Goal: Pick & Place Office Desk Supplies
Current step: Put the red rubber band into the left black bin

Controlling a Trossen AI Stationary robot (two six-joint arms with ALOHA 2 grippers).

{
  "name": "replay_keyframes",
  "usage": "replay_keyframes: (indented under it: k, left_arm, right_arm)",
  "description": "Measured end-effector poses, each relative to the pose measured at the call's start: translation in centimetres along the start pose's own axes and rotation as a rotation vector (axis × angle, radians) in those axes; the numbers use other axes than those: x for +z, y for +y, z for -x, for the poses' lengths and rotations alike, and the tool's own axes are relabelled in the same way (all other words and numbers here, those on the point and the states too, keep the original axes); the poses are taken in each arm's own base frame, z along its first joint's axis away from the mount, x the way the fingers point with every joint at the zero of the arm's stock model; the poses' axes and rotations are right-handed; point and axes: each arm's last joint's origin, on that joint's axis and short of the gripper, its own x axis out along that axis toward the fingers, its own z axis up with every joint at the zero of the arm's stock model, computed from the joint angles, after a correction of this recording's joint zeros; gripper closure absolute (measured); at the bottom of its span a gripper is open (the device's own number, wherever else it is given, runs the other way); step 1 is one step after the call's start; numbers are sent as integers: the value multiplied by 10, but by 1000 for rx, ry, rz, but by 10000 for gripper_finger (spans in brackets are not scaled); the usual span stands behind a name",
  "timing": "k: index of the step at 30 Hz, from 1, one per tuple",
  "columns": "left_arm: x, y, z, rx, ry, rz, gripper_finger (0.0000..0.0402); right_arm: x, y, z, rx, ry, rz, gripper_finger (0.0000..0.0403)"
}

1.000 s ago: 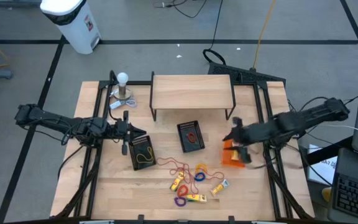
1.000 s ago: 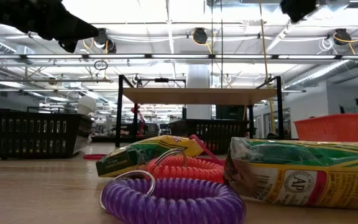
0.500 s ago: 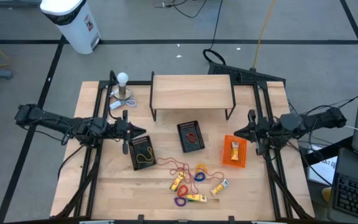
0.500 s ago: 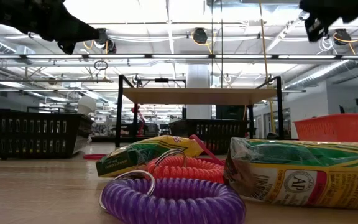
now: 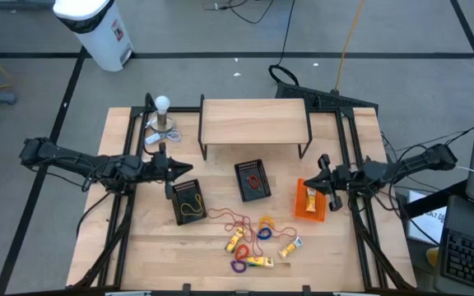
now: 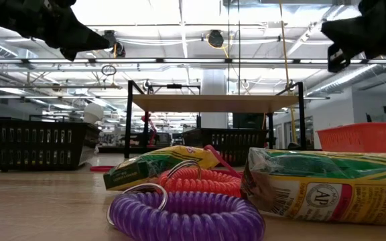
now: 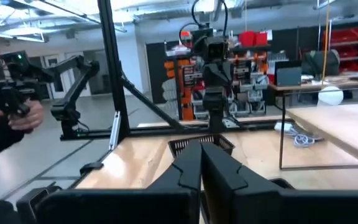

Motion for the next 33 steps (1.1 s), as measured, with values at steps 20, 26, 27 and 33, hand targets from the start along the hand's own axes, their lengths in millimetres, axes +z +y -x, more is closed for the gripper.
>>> replay_keyframes:
  k: [20, 26, 27, 33]
  left_arm:
    - [1, -1, -9, 118, 58, 188, 396]
    - [12, -18, -43, 103, 239, 122, 399]
    - [14, -21, -50, 93, 270, 114, 399]
    - [20, -44, -91, -15, 416, 49, 378]
  right_arm:
    - [3, -1, 0, -27, -42, 34, 399]
    - [3, -1, 0, -34, -45, 78, 399]
    - [3, -1, 0, -34, -49, 87, 399]
    - [6, 0, 0, -33, -81, 107, 399]
